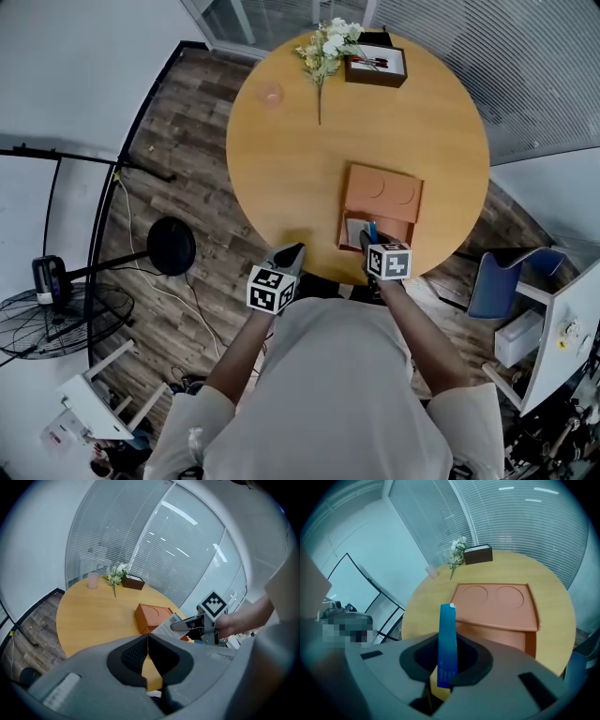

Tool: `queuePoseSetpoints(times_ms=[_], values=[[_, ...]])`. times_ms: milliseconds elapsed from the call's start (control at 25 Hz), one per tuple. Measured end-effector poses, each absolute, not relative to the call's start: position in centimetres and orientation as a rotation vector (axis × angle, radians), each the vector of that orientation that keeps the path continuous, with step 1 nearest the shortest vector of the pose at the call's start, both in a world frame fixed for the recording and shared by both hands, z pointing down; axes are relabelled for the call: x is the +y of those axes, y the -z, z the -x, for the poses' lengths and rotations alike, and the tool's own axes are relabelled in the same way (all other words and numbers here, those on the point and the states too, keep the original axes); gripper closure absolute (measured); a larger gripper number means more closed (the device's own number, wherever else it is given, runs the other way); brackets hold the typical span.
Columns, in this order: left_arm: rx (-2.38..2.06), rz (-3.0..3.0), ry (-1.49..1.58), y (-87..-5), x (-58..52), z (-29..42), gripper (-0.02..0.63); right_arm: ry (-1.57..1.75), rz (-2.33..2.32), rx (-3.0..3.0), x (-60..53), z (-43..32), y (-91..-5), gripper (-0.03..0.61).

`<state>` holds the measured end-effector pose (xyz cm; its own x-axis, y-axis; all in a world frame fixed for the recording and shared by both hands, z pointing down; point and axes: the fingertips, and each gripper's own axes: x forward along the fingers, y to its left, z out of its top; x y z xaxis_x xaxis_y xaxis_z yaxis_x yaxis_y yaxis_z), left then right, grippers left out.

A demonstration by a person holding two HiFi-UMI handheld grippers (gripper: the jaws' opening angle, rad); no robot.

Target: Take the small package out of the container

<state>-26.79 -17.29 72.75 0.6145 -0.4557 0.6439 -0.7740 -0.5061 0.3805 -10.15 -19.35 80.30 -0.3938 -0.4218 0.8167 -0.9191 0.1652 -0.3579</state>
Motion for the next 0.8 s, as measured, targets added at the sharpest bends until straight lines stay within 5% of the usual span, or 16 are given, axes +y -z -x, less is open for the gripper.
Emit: queuePoseSetpoints(times_ms=[800], values=[[-1.01, -2.297, -0.489, -64.9, -11.7, 18.7, 0.594, -0.781, -1.457, -2.178, -13.7, 0.7, -64.7, 0.528]])
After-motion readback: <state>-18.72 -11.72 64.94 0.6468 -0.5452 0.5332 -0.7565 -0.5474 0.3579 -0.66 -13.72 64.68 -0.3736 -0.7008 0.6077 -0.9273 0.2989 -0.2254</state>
